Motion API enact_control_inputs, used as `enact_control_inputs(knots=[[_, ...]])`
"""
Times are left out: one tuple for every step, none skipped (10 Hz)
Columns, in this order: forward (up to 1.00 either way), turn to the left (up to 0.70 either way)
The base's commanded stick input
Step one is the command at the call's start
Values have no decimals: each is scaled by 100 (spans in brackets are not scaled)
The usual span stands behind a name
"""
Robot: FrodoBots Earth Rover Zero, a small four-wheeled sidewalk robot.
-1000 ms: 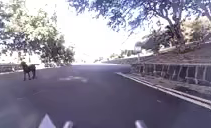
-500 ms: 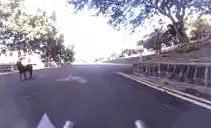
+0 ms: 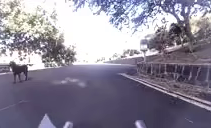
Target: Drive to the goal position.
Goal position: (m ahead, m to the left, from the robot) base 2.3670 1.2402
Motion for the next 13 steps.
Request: enact_control_inputs(knots=[[70, 0], [70, 0], [70, 0], [70, 0], [70, 0], [70, 0], [70, 0], [70, 0], [70, 0], [70, 0], [70, 0], [70, 0], [70, 0]])
